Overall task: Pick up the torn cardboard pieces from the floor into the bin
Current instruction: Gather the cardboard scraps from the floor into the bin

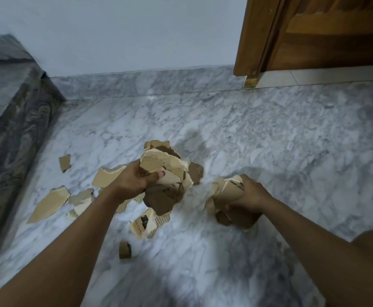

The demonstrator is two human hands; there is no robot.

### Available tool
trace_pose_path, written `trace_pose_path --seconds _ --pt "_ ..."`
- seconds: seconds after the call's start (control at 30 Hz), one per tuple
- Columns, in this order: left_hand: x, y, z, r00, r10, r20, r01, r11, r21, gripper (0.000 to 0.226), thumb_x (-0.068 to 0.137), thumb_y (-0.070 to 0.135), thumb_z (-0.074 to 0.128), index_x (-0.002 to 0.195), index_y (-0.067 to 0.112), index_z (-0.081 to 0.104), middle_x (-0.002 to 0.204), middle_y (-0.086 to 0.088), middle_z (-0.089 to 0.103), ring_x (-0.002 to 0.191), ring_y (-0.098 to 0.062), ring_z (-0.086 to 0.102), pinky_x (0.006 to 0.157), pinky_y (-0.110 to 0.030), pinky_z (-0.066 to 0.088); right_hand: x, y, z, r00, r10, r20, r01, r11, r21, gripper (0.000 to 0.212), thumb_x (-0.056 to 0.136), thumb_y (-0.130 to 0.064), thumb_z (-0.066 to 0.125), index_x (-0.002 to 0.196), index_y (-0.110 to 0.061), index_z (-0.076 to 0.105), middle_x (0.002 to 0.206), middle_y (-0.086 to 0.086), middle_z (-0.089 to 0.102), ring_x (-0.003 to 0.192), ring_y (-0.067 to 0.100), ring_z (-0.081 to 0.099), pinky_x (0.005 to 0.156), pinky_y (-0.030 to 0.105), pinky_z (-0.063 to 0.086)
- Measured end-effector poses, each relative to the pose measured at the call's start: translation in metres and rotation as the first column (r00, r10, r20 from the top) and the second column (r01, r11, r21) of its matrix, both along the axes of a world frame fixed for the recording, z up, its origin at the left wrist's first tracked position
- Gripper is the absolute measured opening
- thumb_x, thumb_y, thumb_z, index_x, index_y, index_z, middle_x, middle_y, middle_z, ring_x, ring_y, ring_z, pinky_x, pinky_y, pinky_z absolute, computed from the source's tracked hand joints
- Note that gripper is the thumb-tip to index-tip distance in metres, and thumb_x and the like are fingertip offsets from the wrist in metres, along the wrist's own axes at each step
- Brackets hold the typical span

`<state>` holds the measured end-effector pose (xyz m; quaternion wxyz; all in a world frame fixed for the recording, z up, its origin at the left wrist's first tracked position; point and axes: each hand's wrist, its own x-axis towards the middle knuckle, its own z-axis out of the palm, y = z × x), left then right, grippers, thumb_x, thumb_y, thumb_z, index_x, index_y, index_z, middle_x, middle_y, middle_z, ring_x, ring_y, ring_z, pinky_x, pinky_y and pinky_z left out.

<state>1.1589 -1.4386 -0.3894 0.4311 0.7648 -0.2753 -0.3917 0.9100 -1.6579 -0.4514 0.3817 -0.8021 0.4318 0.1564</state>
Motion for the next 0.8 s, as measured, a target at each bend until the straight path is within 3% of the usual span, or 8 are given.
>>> trace_pose_path --seconds 0.13,0.23,0.33,0.47,0.53,0.6,0.7,0.8 --pt "0.016 0.017 0.013 0.993 0.085 -0.079 -0.086 0.996 -0.016 0.035 0.09 0.019 0.07 0.123 0.019 0.061 0.109 -0.001 0.074 0.098 -0.02 0.072 0.072 -0.045 0.061 0.014 -0.009 0.021 0.996 -0.043 0.075 0.044 0.999 -0.015 0.09 0.048 -0.055 0.091 0.124 -0.022 0.057 0.117 -0.004 0.064 0.108 0.021 0.062 0.086 0.035 0.054" --pt "0.03 0.034 0.018 0.985 0.124 -0.121 -0.125 0.992 0.0 0.042 0.087 0.017 0.073 0.126 0.02 0.058 0.113 -0.004 0.072 0.102 -0.026 0.07 0.071 -0.052 0.061 0.044 -0.01 0.039 0.989 -0.049 0.143 0.042 0.998 0.05 0.062 0.052 -0.039 0.097 0.104 -0.022 0.069 0.099 -0.005 0.072 0.096 0.016 0.067 0.077 0.03 0.054" --pt "0.037 0.056 0.015 0.979 0.153 -0.138 -0.151 0.988 0.022 0.047 0.082 0.014 0.078 0.125 0.022 0.059 0.114 -0.003 0.072 0.104 -0.024 0.07 0.076 -0.05 0.061 0.082 0.003 0.048 0.984 -0.013 0.176 -0.005 0.995 0.104 0.056 0.053 -0.034 0.099 0.099 -0.021 0.07 0.098 -0.004 0.073 0.094 0.015 0.067 0.072 0.025 0.047" --pt "0.04 0.09 0.006 0.965 0.168 -0.2 -0.147 0.982 0.114 0.036 0.081 0.008 0.077 0.116 0.011 0.067 0.106 -0.006 0.075 0.1 -0.028 0.071 0.079 -0.045 0.061 0.127 0.023 0.026 0.994 -0.001 0.111 -0.013 0.992 0.126 0.058 0.059 -0.033 0.097 0.105 -0.012 0.069 0.109 0.004 0.069 0.106 0.023 0.065 0.08 0.027 0.049" --pt "0.042 0.107 0.0 0.975 0.145 -0.169 -0.117 0.979 0.166 0.027 0.081 0.009 0.077 0.108 0.008 0.071 0.097 -0.006 0.076 0.082 -0.023 0.072 0.064 -0.035 0.059 0.144 0.03 0.007 1.0 0.018 0.001 -0.018 0.999 0.03 0.082 0.06 -0.043 0.094 0.128 -0.013 0.058 0.134 0.012 0.051 0.124 0.032 0.052 0.095 0.035 0.048" --pt "0.043 0.121 -0.009 0.983 0.117 -0.139 -0.086 0.974 0.208 0.02 0.082 0.009 0.077 0.101 0.007 0.073 0.08 -0.005 0.072 0.059 -0.012 0.061 0.046 -0.024 0.043 0.154 0.037 -0.01 0.996 0.052 -0.071 -0.057 0.996 -0.07 0.097 0.063 -0.049 0.09 0.142 -0.019 0.044 0.145 0.013 0.034 0.131 0.037 0.039 0.103 0.043 0.043" --pt "0.043 0.134 -0.026 0.984 0.105 -0.141 -0.068 0.967 0.246 0.019 0.083 0.002 0.073 0.102 0.005 0.072 0.074 0.0 0.071 0.051 -0.003 0.058 0.041 -0.018 0.038 0.158 0.042 -0.026 0.997 0.04 -0.062 -0.047 0.992 -0.113 0.098 0.063 -0.051 0.089 0.142 -0.019 0.041 0.143 0.01 0.042 0.131 0.037 0.041 0.103 0.046 0.043" --pt "0.043 0.137 -0.035 0.987 0.082 -0.135 -0.044 0.963 0.265 0.03 0.082 -0.001 0.074 0.11 0.009 0.07 0.093 -0.011 0.075 0.07 -0.012 0.067 0.049 -0.02 0.046 0.155 0.041 -0.033 0.999 0.01 -0.031 -0.012 0.998 -0.069 0.091 0.064 -0.048 0.089 0.136 -0.018 0.043 0.133 0.008 0.055 0.124 0.035 0.05 0.1 0.044 0.047"
